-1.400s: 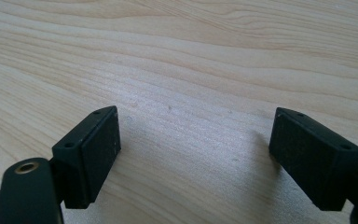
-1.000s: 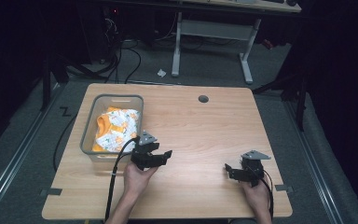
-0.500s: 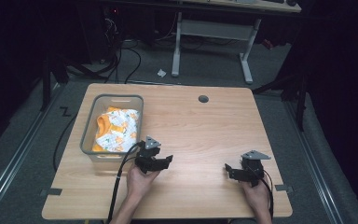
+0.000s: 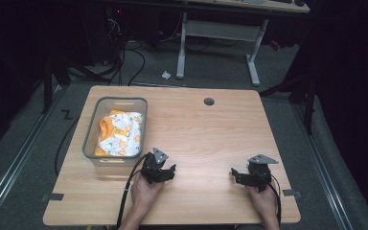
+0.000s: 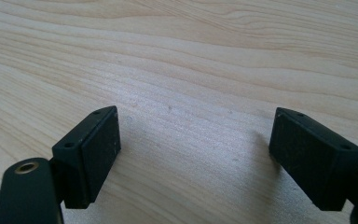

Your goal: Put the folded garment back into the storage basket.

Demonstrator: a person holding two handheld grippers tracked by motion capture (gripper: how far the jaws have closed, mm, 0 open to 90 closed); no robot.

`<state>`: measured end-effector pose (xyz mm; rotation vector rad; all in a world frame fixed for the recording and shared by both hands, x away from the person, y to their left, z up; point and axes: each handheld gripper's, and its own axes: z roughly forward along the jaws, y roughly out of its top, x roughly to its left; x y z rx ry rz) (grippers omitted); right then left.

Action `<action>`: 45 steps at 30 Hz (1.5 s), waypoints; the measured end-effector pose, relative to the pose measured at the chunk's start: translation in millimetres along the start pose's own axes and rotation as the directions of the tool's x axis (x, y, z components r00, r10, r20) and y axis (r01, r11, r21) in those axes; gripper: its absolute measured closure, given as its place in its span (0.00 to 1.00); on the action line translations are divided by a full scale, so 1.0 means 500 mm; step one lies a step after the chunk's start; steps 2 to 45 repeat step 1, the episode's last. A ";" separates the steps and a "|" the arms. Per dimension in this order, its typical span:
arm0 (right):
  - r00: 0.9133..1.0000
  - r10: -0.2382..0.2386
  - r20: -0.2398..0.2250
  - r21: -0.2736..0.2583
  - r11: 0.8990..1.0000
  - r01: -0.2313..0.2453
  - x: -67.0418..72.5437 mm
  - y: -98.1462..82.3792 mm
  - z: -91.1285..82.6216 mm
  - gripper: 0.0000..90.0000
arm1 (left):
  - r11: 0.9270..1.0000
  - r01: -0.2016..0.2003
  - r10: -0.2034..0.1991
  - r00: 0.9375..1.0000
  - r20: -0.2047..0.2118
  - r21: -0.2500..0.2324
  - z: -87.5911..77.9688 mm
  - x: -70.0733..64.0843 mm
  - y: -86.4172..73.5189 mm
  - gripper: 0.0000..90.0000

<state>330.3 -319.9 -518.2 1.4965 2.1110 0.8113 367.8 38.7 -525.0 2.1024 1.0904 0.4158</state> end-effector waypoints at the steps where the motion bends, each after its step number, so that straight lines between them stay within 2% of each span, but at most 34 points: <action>1: 1.000 0.000 0.000 0.000 1.000 0.000 0.000 0.000 0.000 0.18 | 1.000 0.001 -0.001 1.000 -0.002 0.000 0.000 0.000 0.000 0.34; 45: 1.000 0.000 0.000 0.000 1.000 0.000 0.000 0.000 0.000 0.18 | 1.000 0.001 -0.001 1.000 -0.002 0.000 0.000 0.000 0.000 0.34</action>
